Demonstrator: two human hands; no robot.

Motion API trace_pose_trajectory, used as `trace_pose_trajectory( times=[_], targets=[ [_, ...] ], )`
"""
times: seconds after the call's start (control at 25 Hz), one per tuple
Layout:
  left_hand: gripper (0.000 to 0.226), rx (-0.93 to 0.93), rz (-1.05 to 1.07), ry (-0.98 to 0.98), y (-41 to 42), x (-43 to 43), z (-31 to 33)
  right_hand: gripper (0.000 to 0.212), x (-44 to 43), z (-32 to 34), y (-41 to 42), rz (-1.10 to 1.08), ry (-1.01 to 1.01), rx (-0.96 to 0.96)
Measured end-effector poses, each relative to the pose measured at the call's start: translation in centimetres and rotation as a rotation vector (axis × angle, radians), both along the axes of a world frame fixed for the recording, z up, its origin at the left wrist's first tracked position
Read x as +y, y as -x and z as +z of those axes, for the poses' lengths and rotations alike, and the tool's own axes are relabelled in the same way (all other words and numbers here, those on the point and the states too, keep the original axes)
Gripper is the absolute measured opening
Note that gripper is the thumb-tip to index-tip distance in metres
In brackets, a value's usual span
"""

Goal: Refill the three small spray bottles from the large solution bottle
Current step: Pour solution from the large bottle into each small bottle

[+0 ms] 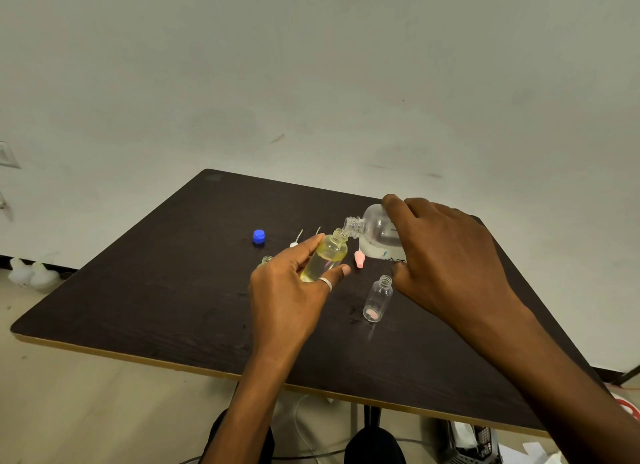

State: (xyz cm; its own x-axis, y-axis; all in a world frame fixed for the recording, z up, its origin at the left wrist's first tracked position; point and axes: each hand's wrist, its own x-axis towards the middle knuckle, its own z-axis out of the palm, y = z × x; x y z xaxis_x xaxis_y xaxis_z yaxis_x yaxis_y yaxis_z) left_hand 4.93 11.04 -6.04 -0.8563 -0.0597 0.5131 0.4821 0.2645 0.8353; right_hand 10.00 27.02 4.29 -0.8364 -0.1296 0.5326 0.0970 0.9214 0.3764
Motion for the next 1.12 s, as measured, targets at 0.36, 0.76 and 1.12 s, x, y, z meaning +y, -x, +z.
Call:
trace_pose_trajectory(
  times=[0.36, 0.76, 1.12],
  targets=[
    [0.053, 0.011, -0.011, 0.007, -0.04, -0.06, 0.22, 0.072, -0.10, 0.05, 0.05, -0.011, -0.008, -0.007],
    [0.053, 0.043, -0.024, 0.009, 0.20, -0.09, -0.12, 0.071, -0.24, 0.13, -0.05, -0.009, 0.001, -0.014],
    [0.052, 0.071, -0.053, -0.003, -0.27, -0.27, 0.61, 0.074, -0.38, 0.32, -0.06, -0.004, 0.006, -0.023]
  ],
)
